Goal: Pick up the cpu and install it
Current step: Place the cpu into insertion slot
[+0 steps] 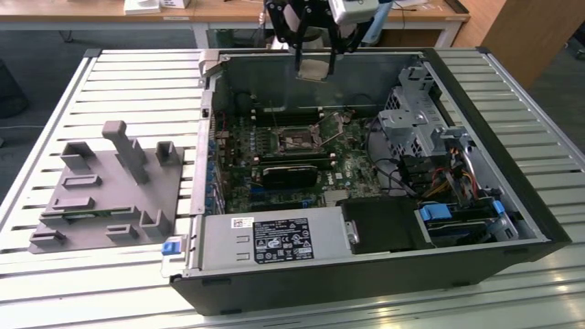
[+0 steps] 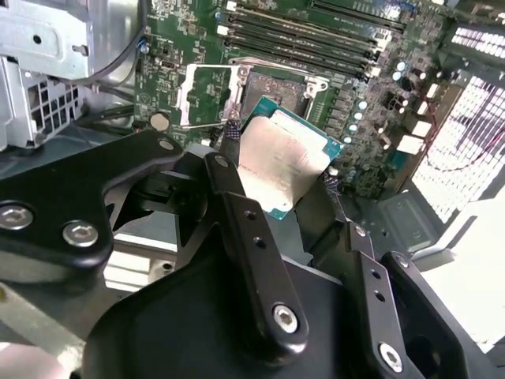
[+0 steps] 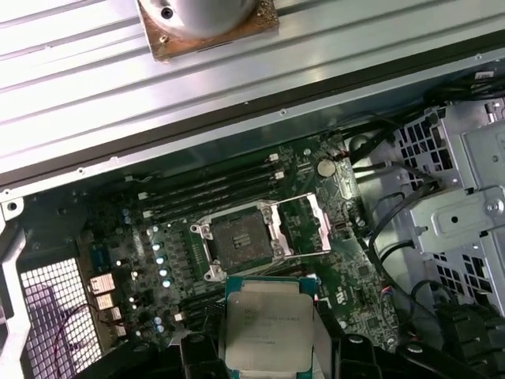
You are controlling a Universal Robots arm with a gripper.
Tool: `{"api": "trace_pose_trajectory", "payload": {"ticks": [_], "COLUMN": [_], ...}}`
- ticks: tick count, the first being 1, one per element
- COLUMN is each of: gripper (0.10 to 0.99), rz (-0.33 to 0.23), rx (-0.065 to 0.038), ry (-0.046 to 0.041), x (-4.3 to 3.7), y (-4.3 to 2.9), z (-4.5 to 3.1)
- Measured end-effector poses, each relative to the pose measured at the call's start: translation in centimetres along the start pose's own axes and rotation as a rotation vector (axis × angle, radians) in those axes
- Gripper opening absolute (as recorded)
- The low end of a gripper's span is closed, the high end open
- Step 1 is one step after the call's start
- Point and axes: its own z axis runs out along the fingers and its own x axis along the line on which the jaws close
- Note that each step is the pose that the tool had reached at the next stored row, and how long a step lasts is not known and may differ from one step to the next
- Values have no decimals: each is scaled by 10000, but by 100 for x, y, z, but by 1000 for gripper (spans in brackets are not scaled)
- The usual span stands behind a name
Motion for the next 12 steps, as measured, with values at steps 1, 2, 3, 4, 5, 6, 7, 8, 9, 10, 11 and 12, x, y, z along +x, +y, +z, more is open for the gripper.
{"api": "trace_pose_trajectory", "payload": {"ticks": [1, 2, 3, 4, 5, 6, 7, 8, 9, 10, 11, 12], "gripper": [533, 533, 533, 533, 533, 533, 533, 533, 533, 533, 533, 533], "rz": [103, 211, 333, 452, 567, 678, 797, 913, 1029, 1149, 1271, 1393], "rx": [2, 4, 7, 11, 15, 19, 24, 28, 31, 33, 36, 37], "ry": [-6, -14, -22, -30, -38, -46, -54, -62, -69, -77, -85, -92], "x": [0, 1, 1, 2, 3, 3, 4, 4, 5, 5, 6, 6], "y": [2, 3, 5, 6, 8, 10, 12, 13, 15, 16, 18, 19], "z": [0, 1, 2, 2, 3, 3, 3, 4, 5, 5, 6, 7]}}
